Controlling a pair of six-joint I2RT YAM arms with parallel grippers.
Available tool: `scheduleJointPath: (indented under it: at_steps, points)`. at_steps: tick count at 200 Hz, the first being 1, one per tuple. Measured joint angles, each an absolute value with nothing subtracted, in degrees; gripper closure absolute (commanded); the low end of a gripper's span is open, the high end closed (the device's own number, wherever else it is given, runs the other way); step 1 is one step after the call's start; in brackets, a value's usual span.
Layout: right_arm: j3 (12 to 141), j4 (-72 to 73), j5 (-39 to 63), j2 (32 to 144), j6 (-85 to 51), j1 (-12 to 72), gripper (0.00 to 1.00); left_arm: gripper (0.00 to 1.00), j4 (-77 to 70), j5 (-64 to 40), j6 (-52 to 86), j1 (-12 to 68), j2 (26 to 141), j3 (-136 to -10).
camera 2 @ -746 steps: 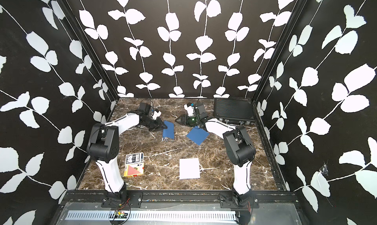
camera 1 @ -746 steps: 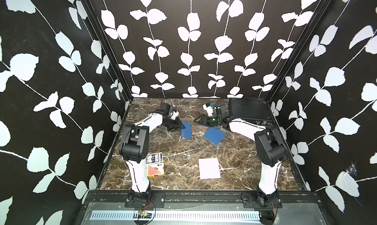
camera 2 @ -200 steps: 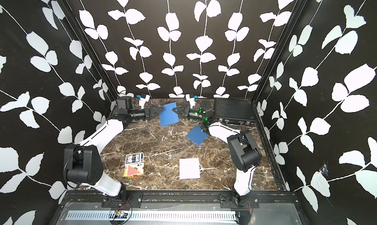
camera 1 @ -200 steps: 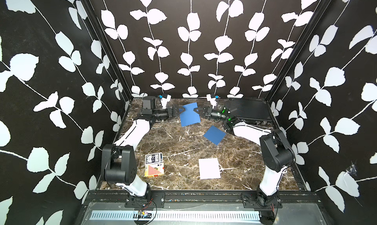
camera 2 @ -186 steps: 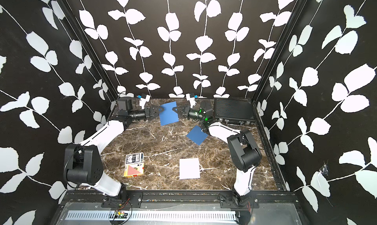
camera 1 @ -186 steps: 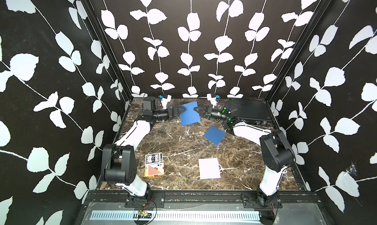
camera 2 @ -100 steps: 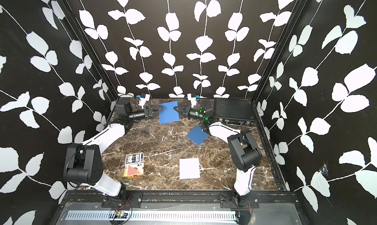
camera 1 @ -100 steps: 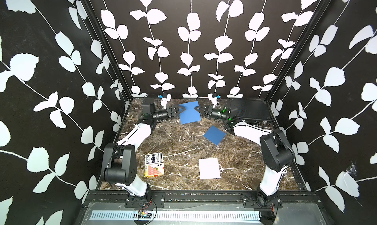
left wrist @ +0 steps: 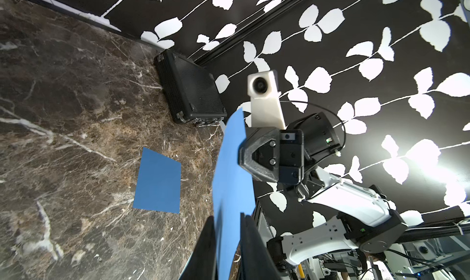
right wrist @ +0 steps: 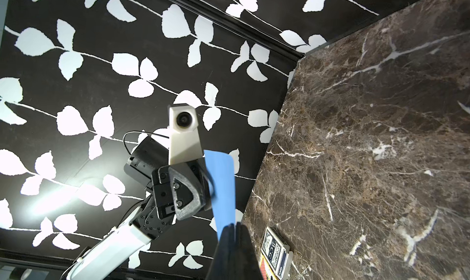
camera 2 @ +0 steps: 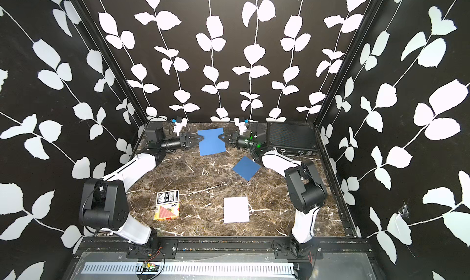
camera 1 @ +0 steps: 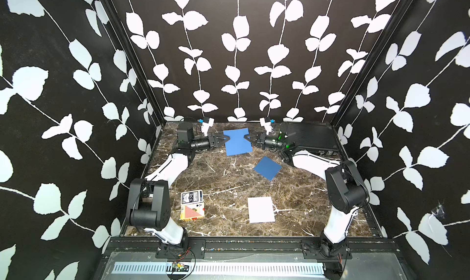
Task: Fold the square paper along the opposite sides
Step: Pick up the paper from the center of the board, then fold the paper.
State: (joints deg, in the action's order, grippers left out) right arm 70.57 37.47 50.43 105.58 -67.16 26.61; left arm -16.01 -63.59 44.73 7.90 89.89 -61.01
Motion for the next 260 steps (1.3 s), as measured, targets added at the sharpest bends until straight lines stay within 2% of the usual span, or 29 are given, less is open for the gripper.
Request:
scheduleJointPath:
  at_steps: [61, 87, 113, 128, 166, 214, 260]
  points:
    - [71.11, 35.07, 51.70, 105.16, -65.95, 26.61, 1.00, 0.82, -12.93, -63.20, 42.35, 7.94, 89.89, -61.89]
    - [71.11, 34.63, 51.99, 105.14, -65.65, 26.61, 1.00, 1.00, -12.36, -62.96, 41.80, 7.94, 89.89, -61.91]
    - [71.11, 34.02, 52.25, 105.10, -64.99, 26.61, 1.00, 1.00, -11.79, -62.76, 41.60, 7.99, 89.89, -61.95]
    - [71.13, 32.91, 52.31, 104.92, -64.16, 26.61, 0.87, 1.00, -11.29, -62.74, 41.28, 7.99, 89.89, -62.02]
    - [73.49, 23.64, 51.92, 104.44, -56.49, 26.37, 0.69, 1.00, -8.58, -62.54, 39.44, 7.99, 89.69, -62.92]
    - [78.41, 17.96, 51.66, 107.79, -48.18, 25.12, 0.64, 1.00, -5.37, -63.48, 37.19, 7.99, 85.19, -62.92]
    - [78.63, 19.22, 51.79, 114.89, -49.30, 25.12, 0.57, 1.00, -7.64, -65.91, 38.63, 8.01, 83.13, -62.87]
